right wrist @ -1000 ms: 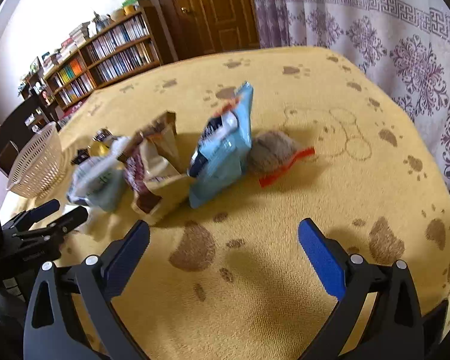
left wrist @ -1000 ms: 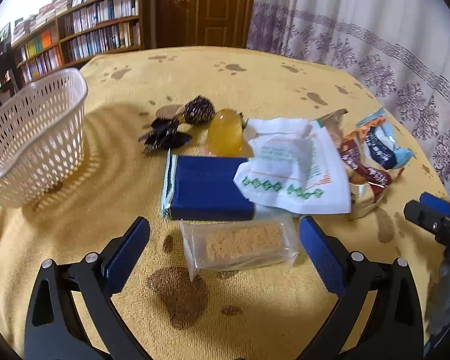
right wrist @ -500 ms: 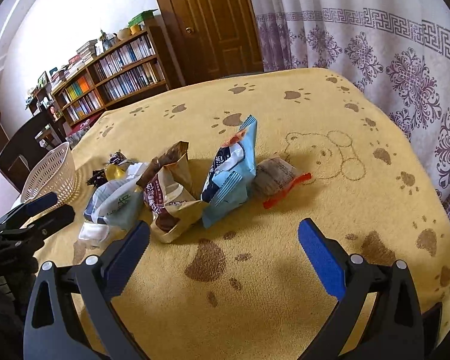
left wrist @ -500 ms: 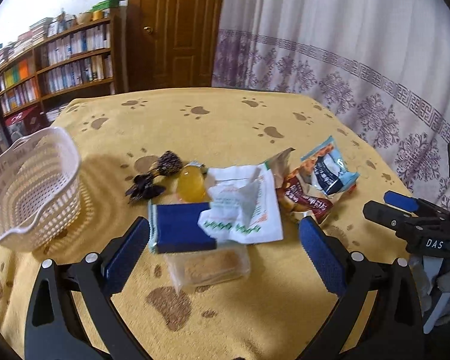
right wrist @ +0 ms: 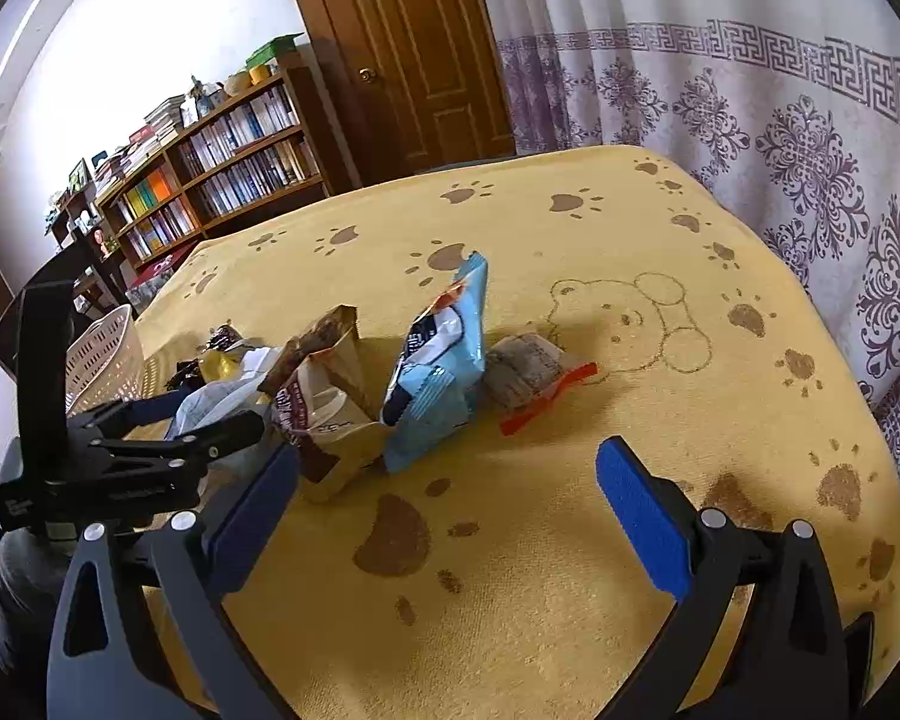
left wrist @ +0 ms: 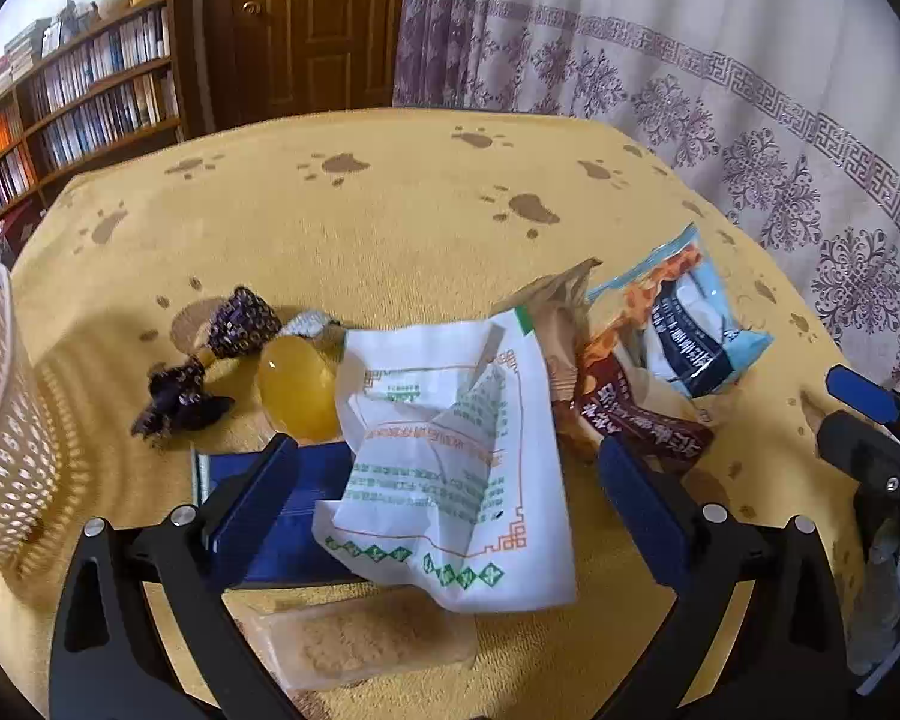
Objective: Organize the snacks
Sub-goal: 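Move the left gripper to the white-and-green printed bag and close on it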
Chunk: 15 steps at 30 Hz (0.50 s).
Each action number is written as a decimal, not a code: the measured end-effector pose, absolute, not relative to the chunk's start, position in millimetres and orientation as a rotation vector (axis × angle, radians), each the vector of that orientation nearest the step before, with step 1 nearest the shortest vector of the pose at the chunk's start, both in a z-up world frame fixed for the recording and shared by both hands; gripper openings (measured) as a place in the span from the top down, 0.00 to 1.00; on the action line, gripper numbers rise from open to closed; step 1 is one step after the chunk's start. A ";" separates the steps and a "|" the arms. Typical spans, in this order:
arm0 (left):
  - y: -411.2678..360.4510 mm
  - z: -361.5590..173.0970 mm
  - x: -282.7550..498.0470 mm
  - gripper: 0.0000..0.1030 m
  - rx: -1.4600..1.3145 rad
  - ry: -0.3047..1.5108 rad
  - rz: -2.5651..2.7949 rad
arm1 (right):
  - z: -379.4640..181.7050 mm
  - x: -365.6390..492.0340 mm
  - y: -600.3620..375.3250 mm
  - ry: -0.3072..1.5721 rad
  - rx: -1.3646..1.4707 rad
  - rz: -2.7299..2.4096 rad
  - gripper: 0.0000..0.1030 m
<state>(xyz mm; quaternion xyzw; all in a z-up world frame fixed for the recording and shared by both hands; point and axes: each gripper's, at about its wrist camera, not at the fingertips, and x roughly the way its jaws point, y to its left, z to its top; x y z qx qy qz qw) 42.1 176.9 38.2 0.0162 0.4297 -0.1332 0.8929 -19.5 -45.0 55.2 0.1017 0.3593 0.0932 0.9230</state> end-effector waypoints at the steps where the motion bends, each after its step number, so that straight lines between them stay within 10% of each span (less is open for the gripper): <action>1: 177.2 35.8 43.0 0.13 0.026 0.896 -0.282 | 54.2 -18.9 -45.2 0.740 0.209 0.189 0.05; 9: 191.4 38.8 38.9 0.54 -0.012 0.867 -0.256 | 46.7 -18.1 -36.3 0.745 0.160 0.173 0.05; 15: 198.6 47.5 25.0 0.59 -0.027 0.824 -0.247 | 42.7 -21.5 -26.1 0.739 0.116 0.173 0.05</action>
